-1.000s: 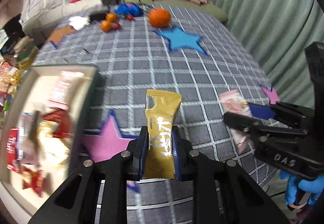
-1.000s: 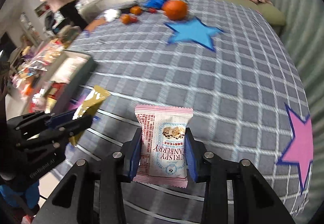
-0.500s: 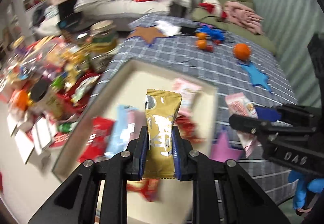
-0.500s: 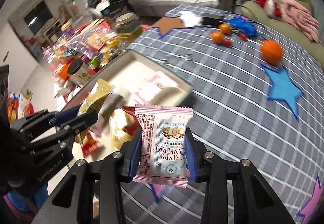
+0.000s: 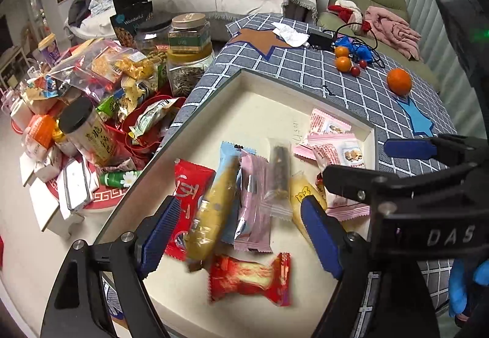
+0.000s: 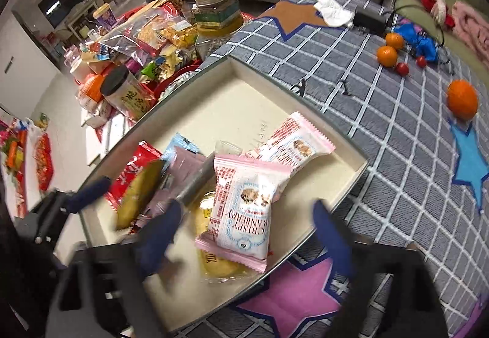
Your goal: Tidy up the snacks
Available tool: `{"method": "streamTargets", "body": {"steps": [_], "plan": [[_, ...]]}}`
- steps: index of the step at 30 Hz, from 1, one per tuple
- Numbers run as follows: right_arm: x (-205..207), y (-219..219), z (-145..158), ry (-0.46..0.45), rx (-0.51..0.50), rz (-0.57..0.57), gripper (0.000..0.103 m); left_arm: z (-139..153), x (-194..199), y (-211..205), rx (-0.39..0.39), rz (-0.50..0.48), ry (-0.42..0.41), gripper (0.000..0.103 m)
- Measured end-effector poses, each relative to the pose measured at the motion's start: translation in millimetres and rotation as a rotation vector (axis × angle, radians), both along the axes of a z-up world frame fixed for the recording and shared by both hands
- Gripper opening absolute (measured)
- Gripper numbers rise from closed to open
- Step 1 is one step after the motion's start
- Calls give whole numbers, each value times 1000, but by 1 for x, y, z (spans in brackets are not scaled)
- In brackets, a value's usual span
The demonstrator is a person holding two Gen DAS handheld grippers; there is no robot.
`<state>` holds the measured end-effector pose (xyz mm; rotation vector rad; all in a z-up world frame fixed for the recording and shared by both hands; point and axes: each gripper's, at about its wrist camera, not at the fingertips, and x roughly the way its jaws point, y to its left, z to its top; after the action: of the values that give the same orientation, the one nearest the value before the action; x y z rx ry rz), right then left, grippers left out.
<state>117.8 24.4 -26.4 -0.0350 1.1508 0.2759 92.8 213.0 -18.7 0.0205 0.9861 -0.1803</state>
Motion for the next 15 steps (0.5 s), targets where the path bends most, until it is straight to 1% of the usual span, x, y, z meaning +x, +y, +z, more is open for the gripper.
{"method": "streamTargets", "body": {"steps": [3, 4, 5, 6, 7, 10, 15], "plan": [[-1, 2, 2, 1, -56, 11, 94, -3, 2, -2, 13, 6, 27, 85], [-2, 2, 3, 0, -63, 12, 94, -3, 2, -2, 29, 14, 26, 87], [-4, 2, 4, -2, -65, 14, 98, -3, 1, -3, 52, 24, 19, 88], [-5, 1, 5, -4, -68, 13, 103, -2, 0, -3, 61, 28, 13, 94], [-7, 1, 7, -8, -73, 13, 103, -1, -2, -2, 64, 34, 4, 95], [-14, 3, 10, -21, -95, 29, 103, 2, -6, -1, 61, 42, -10, 95], [-23, 4, 15, -27, -113, 44, 103, 3, -11, 0, 60, 44, 4, 95]]}}
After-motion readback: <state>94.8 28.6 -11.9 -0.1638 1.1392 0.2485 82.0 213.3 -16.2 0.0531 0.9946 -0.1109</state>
